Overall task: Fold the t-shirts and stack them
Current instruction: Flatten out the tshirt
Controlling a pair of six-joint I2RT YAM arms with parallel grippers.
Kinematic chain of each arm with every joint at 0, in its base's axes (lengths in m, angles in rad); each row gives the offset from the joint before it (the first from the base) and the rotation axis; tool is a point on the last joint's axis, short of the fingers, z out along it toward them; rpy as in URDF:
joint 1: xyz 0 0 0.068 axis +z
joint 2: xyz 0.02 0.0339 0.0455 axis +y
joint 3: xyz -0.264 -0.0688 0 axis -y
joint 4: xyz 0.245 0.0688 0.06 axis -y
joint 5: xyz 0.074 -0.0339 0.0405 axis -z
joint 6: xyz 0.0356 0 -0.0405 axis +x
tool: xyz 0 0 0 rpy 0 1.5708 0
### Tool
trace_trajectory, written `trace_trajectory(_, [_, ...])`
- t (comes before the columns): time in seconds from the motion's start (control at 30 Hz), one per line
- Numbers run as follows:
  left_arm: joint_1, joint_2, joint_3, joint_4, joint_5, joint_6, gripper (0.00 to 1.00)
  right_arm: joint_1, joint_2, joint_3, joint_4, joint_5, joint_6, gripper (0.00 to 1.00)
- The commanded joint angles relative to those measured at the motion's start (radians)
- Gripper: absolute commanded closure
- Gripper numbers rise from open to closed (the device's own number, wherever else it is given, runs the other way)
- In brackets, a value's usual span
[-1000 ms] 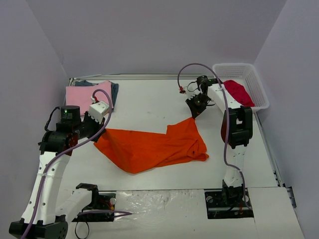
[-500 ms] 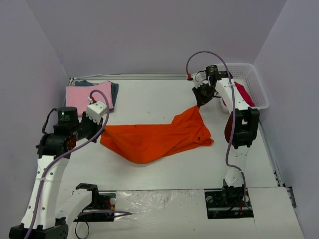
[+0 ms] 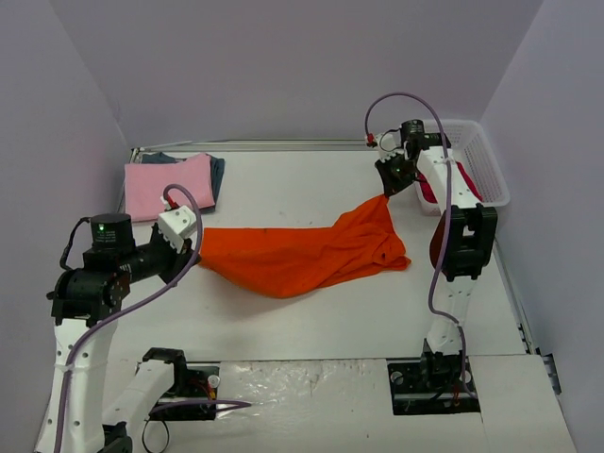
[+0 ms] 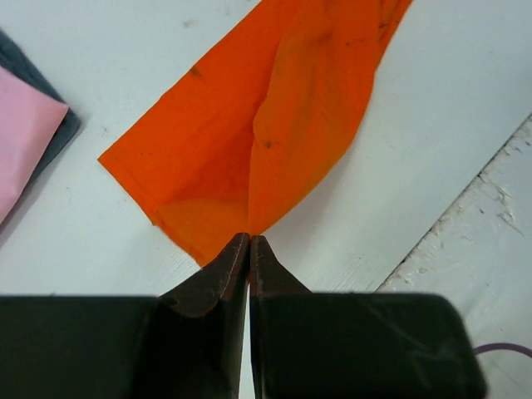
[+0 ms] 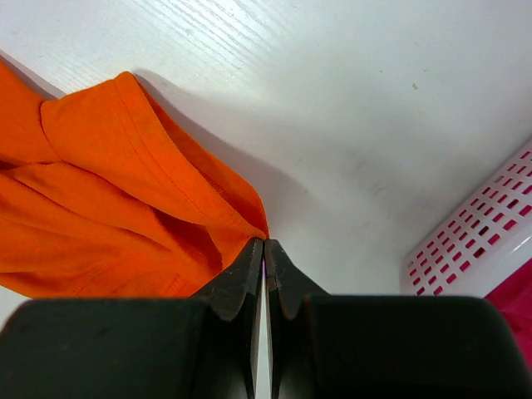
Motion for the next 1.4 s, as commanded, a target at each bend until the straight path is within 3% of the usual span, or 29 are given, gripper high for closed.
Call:
trace_trajectory(0.0, [0.011,-0.017,0.077,-0.124,0.134,0.098,0.98,-0.010,-0.029,0.042,-0.001,0.034,0.014,1.00])
trace_trajectory(0.5, [0.011,-0.040,0.256,-0.366,0.171,0.273,0.98,-0.018,-0.007,0.021,0.009,0.051,0.016,1.00])
trace_trajectory(0.87, [0.011,-0.062,0.263,-0.485,0.194,0.373,0.98,-0.021,0.013,-0.013,0.016,0.053,0.019,1.00])
trace_trajectory(0.9, [0.011,-0.066,0.255,-0.477,0.194,0.370,0.98,-0.021,0.019,-0.013,0.016,0.059,0.020,0.96])
trace_trajectory(0.93, [0.011,-0.068,0.235,-0.474,0.193,0.368,0.98,-0.021,0.025,-0.016,0.016,0.063,0.025,0.71])
trace_trajectory(1.07, [0.011,-0.062,0.190,-0.457,0.199,0.363,0.97,-0.019,0.020,-0.022,0.017,0.057,0.028,0.52])
trace_trajectory(1.2, [0.009,-0.059,0.155,-0.408,0.190,0.318,0.98,-0.009,-0.013,-0.045,0.016,0.042,0.023,0.52])
trace_trajectory(1.37, [0.011,-0.063,0.131,-0.333,0.184,0.268,0.98,0.027,-0.061,-0.120,-0.067,-0.083,-0.030,0.58])
